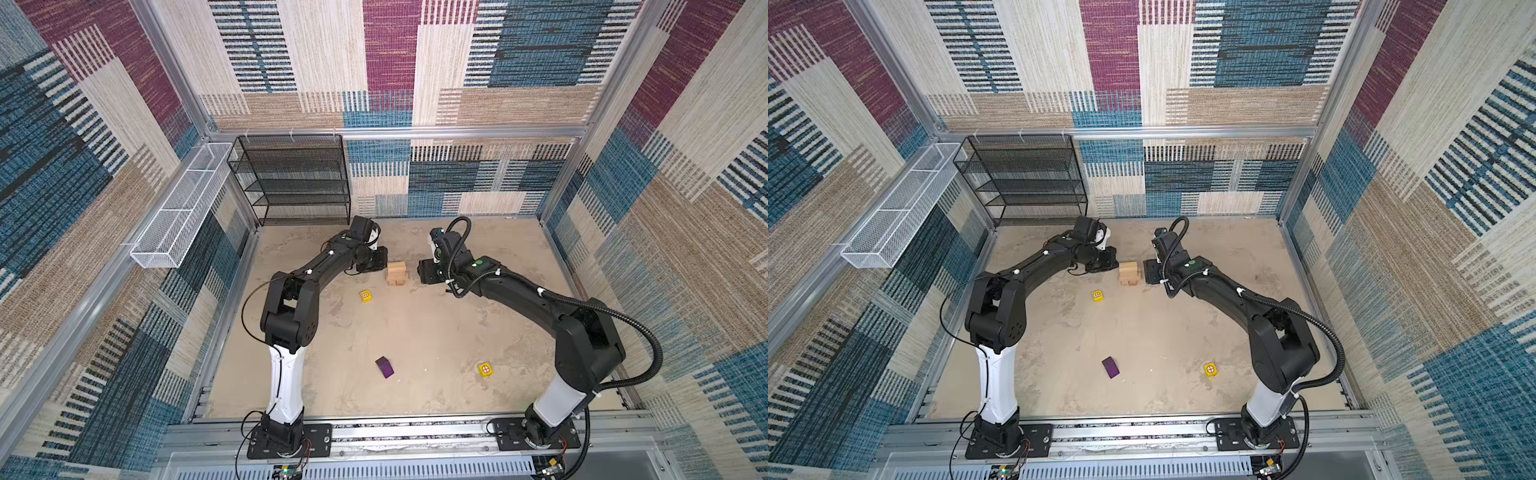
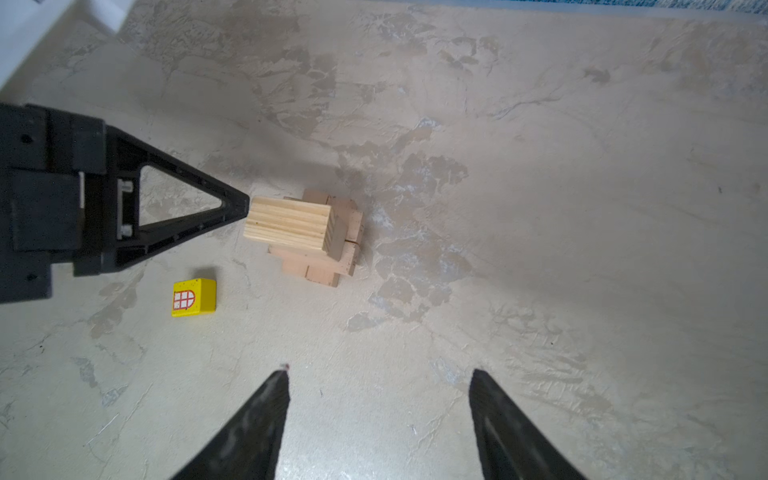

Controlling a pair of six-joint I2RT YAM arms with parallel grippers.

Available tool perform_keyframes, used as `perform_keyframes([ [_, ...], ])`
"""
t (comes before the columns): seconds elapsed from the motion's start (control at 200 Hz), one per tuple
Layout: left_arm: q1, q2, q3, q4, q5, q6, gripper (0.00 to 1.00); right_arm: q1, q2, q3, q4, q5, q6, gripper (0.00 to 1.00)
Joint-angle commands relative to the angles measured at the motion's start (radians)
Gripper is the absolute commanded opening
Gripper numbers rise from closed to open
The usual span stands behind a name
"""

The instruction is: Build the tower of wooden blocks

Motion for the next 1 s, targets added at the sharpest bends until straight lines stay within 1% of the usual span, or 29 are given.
perform_keyframes([
  [0.0, 0.002, 0.005, 0.012, 0.008, 0.021, -0.01, 0.0, 0.002, 0.005, 0.011, 0.004, -0.01, 0.006, 0.71],
  [0.386, 0.007, -0.001, 0.018, 0.003, 0.012, -0.008, 0.0, 0.002, 0.01, 0.021, -0.001, -0.02, 0.01, 0.71],
  [0.491, 0.01, -0.007, 0.018, 0.002, 0.004, -0.009, 0.0, 0.002, 0.008, 0.017, 0.001, -0.03, 0.015, 0.68],
  [0.561, 0.011, -0.015, 0.016, 0.001, -0.005, -0.009, 0.0, 0.002, 0.006, 0.008, 0.015, -0.039, 0.02, 0.62],
  [0.616, 0.013, -0.023, 0.01, 0.001, -0.015, -0.009, 0.0, 0.0, 0.012, 0.007, 0.025, -0.045, 0.027, 0.53],
  [0.736, 0.016, -0.056, -0.031, 0.015, -0.05, -0.011, 0.0, -0.01, 0.046, 0.009, 0.053, -0.047, 0.046, 0.24],
  [0.791, 0.017, -0.068, -0.053, 0.028, -0.065, -0.013, 0.0, -0.019, 0.073, 0.019, 0.063, -0.055, 0.056, 0.13],
  [0.826, 0.019, -0.074, -0.067, 0.033, -0.07, -0.014, 0.0, -0.022, 0.094, 0.029, 0.067, -0.064, 0.059, 0.1],
  [0.996, 0.025, -0.07, -0.083, 0.036, -0.06, -0.024, 0.0, -0.031, 0.191, 0.089, 0.091, -0.113, 0.064, 0.07],
])
